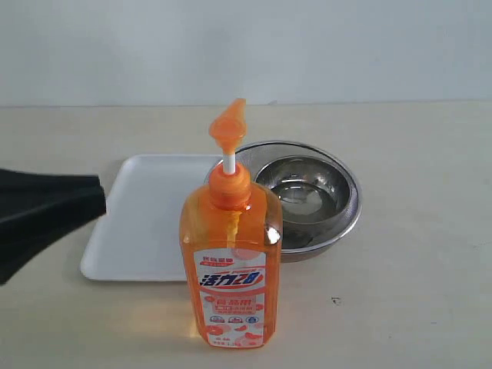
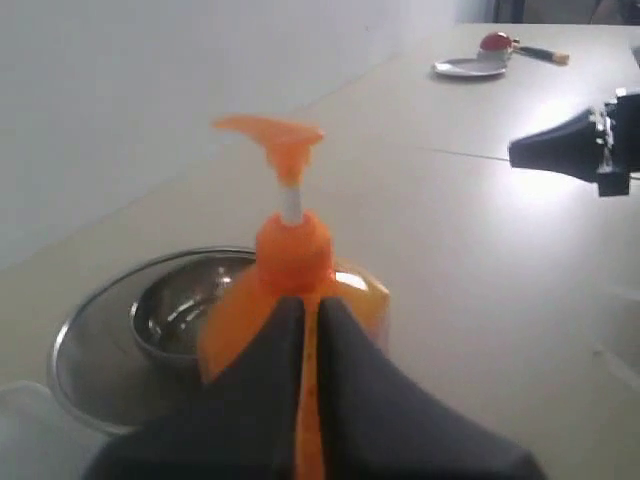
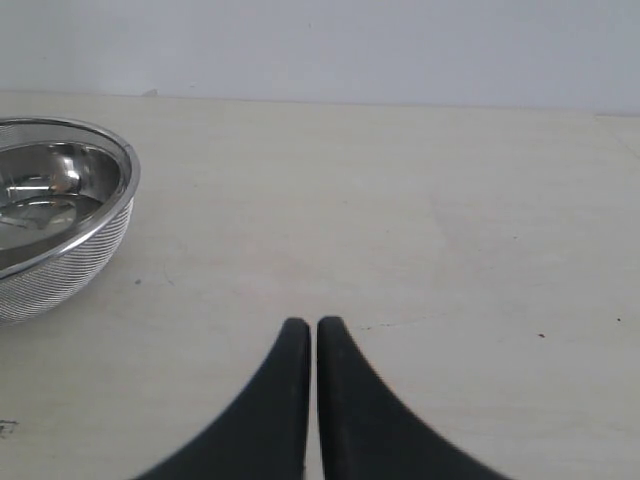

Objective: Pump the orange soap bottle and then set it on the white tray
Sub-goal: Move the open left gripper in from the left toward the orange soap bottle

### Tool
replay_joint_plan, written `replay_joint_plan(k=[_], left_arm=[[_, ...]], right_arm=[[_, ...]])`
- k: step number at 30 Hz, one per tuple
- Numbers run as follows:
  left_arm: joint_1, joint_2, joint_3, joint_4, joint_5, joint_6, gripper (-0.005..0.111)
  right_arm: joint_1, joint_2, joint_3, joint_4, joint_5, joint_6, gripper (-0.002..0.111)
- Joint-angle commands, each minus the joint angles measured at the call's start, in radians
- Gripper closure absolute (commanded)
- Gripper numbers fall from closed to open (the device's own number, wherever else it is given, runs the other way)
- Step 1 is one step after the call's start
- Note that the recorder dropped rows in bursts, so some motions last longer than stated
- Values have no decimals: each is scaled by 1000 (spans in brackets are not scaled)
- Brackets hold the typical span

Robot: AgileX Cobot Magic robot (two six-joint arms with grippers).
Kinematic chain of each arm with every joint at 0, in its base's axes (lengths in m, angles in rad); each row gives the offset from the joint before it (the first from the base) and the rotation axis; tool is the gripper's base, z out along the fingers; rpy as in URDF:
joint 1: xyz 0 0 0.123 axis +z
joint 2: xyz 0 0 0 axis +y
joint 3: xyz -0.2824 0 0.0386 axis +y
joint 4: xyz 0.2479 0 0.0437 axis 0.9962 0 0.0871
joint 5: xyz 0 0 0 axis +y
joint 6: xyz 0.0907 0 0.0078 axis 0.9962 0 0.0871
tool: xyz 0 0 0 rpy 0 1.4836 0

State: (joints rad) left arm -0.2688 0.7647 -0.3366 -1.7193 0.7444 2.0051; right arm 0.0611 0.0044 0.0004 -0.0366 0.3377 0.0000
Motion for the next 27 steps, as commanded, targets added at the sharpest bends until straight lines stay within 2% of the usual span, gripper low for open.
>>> replay_joint_plan(k=[1,8,14,17,18,19,21,23,24,27], left_arm=[[8,36,57,-25,94,83,102],[8,149,52,-25,52,125,102],[8,250,33,-25,117,125,100],[8,279,33,-25,113,125,85],[8,288,33,-25,112,125,72],[8,296,33,-25,111,125,66],[8,306,33,-25,80,125,41],[8,313,31,-25,27,125,24],[8,318,23,-25,3,125,20],[8,341,-4,-25,-13,125,21]], right_arm=[[4,-4,0,1,-9,0,108],[4,-4,0,1,-9,0,108],[4,-4,0,1,-9,0,108],[4,-4,0,1,-9,0,108],[4,-4,0,1,-9,0,108],[4,-4,0,1,-9,0,108],[4,-4,0,1,-9,0,108],[4,-4,0,1,-9,0,108],[4,-4,0,1,-9,0,108],[4,-4,0,1,-9,0,108]])
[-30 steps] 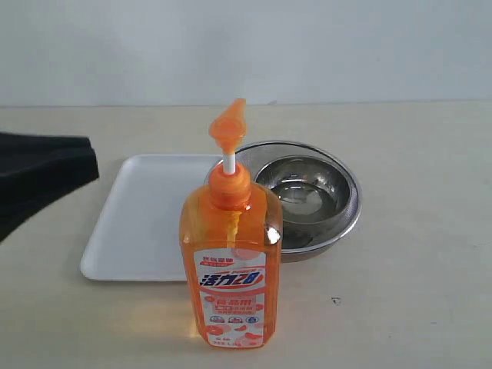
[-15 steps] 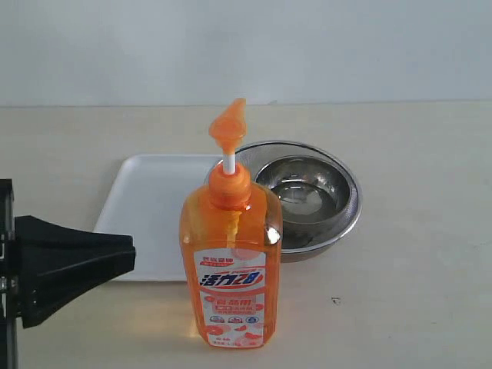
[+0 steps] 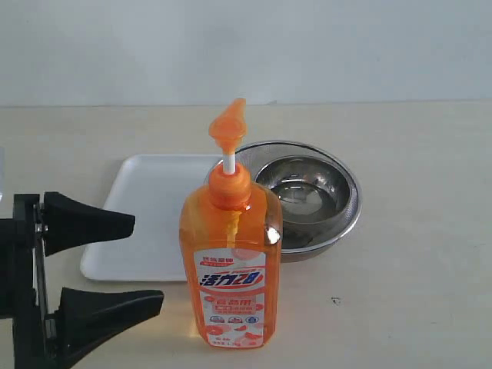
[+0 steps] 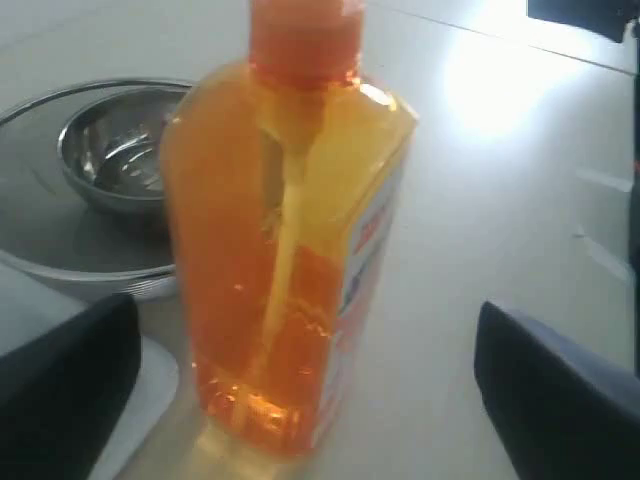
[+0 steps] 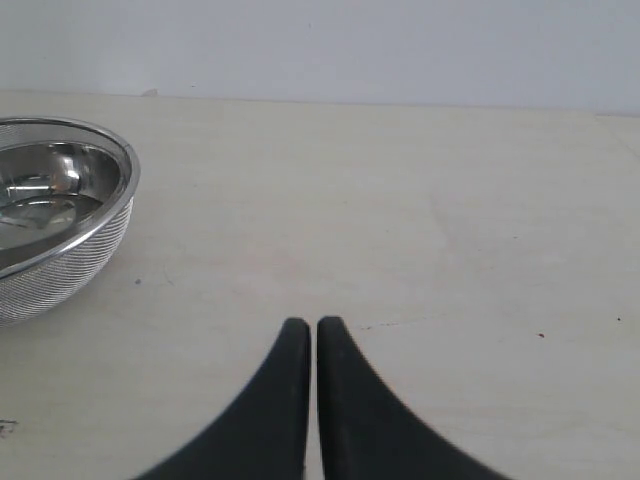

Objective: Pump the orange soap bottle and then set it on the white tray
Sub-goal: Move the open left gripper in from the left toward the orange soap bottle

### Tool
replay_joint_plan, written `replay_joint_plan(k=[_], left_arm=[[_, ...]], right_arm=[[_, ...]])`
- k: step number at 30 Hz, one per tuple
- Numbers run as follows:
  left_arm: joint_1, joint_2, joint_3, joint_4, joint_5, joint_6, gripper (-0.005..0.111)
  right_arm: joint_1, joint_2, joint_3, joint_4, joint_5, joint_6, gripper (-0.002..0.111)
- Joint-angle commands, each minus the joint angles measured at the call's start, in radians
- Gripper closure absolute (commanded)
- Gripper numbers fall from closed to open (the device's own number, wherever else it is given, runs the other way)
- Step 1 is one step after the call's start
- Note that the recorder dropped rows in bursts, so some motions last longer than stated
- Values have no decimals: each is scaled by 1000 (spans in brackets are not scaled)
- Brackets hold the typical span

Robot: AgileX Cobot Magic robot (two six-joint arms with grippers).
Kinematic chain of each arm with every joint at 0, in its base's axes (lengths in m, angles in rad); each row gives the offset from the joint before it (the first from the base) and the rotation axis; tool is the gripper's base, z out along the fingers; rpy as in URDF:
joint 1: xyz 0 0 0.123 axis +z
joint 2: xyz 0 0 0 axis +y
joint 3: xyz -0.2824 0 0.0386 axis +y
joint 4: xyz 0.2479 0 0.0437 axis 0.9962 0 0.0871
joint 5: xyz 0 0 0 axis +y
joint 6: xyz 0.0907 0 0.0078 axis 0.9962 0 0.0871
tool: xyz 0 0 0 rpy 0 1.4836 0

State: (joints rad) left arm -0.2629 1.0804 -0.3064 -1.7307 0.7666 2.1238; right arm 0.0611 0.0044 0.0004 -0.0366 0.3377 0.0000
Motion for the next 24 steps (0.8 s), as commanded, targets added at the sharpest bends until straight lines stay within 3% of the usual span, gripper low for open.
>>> replay_joint_plan(k=[1,12,17,24], left_arm=[[2,35,-43,-14,-35,6,21],[2,132,-65,-14,-58,6,20],[2,153,-67,89,-56,6,20],[2,153,-76,127,30,6,20]], right_arm=[[4,-4,0,1,-9,0,108],[4,-4,0,1,-9,0,108],[4,-4,0,1,-9,0,108],[4,-4,0,1,-9,0,108]])
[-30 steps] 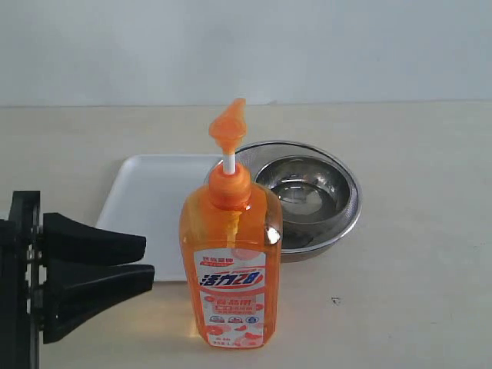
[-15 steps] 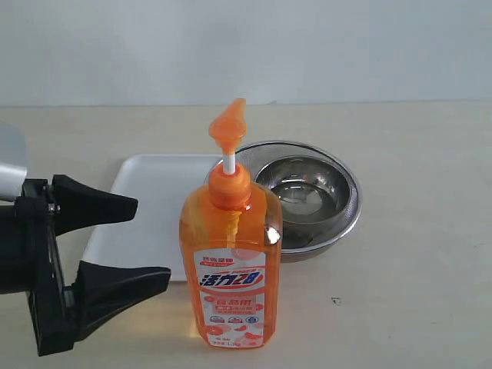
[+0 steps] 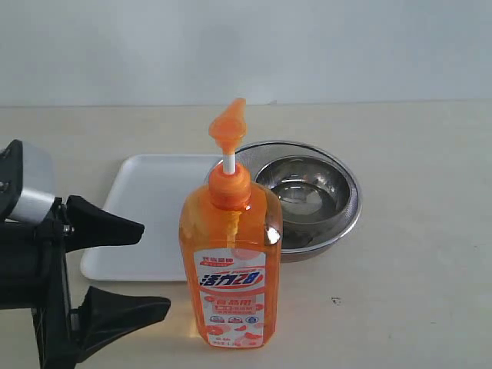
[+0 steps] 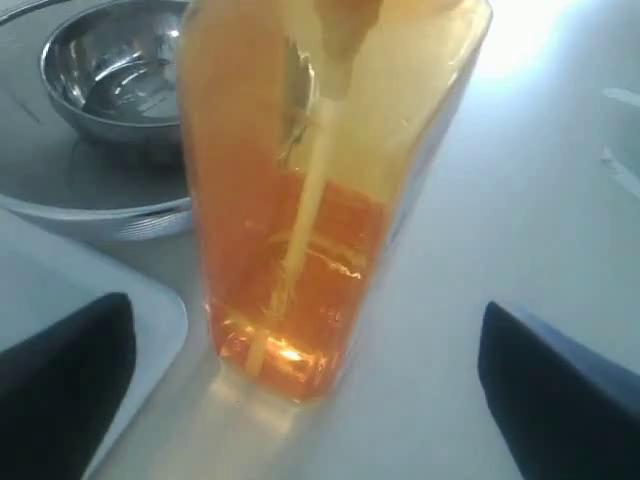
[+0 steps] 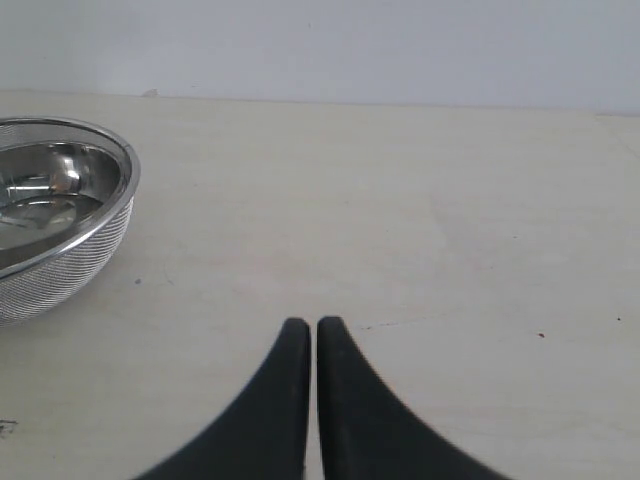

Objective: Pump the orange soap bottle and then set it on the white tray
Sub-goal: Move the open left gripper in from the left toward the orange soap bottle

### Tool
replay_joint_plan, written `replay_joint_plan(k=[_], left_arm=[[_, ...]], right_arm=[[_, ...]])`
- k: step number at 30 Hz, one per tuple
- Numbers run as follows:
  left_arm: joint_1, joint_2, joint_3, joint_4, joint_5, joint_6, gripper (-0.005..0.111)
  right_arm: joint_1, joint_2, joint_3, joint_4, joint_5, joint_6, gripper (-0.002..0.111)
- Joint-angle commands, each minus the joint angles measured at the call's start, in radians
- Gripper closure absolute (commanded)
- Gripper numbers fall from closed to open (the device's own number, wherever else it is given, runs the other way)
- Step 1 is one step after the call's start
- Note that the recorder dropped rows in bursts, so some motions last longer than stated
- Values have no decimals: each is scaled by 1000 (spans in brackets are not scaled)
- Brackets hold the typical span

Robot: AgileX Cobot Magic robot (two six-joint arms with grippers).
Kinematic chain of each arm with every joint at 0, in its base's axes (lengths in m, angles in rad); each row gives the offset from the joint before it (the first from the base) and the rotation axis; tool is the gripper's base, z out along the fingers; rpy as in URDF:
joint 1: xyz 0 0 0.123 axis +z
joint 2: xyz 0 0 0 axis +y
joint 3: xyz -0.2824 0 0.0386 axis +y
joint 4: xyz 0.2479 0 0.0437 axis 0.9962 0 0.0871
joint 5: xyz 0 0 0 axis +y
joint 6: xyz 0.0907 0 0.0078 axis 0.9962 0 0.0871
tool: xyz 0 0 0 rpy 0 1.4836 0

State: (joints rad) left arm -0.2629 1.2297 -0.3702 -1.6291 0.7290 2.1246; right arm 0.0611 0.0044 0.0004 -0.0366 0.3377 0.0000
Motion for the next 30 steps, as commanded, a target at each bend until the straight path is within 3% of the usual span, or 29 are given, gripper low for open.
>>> replay_joint_plan(k=[1,11,23,30], left_arm=[[2,4,-12,33,94,6,20],[2,4,-3,81,195,6,20],[2,4,-3,64,187,-54,20],[2,4,-3,-9,142,7,21]], right_arm=[[4,-4,0,1,-9,0,108],[4,-4,0,1,-9,0,108],[4,-4,0,1,-9,0,108],[4,-4,0,1,-9,0,108]])
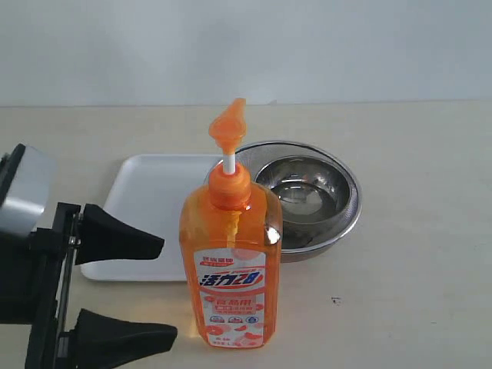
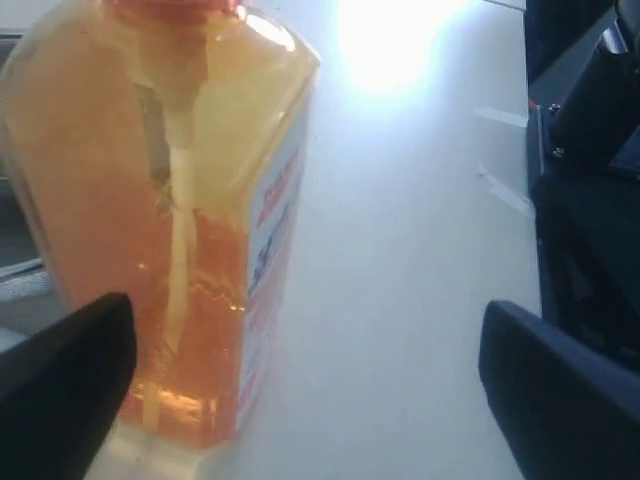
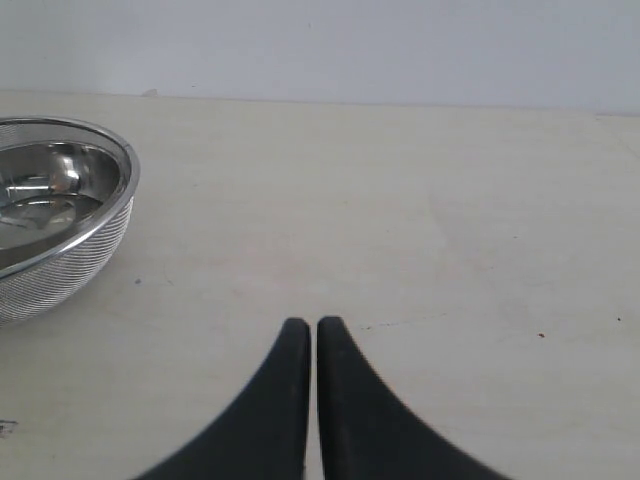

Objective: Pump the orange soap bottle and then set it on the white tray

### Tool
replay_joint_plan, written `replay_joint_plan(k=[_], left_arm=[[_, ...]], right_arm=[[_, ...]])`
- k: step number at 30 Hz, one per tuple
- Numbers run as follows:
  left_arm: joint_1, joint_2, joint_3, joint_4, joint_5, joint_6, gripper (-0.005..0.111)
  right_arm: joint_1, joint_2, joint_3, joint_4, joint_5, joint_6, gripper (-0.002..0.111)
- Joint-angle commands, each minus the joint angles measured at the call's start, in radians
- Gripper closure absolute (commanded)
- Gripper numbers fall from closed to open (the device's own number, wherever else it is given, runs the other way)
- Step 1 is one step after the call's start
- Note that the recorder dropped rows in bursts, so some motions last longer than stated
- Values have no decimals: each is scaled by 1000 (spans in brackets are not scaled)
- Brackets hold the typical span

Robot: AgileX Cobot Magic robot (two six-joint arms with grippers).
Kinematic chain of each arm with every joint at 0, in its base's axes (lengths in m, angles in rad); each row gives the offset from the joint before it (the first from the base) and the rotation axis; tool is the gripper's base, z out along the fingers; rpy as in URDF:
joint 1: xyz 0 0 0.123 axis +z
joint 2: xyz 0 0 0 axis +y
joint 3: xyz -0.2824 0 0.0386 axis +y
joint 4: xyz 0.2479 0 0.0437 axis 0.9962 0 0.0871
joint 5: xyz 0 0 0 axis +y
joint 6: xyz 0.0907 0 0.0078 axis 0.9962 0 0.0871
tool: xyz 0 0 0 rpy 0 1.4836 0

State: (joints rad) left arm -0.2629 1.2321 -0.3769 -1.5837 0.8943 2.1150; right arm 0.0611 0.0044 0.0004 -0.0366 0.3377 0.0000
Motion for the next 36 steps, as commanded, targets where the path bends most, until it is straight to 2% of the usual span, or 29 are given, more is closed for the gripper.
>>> replay_joint_plan(k=[1,7,10,13,18,26,29,32,33,36], left_arm=[[2,1,4,-55,-24,17,21],[2,1,4,-49,-21,-4,21],[2,-3,4,-161,111,-18,21],[2,-10,-30,-161,327,-96,21],[-14,-43,-149,-161,327,-293,21],[-14,-61,-175,-161,327,-276,21],[-17,-75,-169,-161,216,-204,21],[-39,-104,-160,-161,-32,-199,21],[-53,-116,-160,-161,-153,-183,21],[-75,-139,-160,-161,-369,-214,21]], right_arm=[[4,-4,0,1,-9,0,108],[4,-4,0,1,-9,0,108],[4,-4,0,1,-9,0,108],[4,-4,0,1,-9,0,108],[4,-4,0,1,-9,0,108],[4,-4,0,1,-9,0,108],[4,-4,0,1,-9,0,108],[4,-4,0,1,-9,0,108],[4,-4,0,1,-9,0,108],[4,-4,0,1,-9,0,108]])
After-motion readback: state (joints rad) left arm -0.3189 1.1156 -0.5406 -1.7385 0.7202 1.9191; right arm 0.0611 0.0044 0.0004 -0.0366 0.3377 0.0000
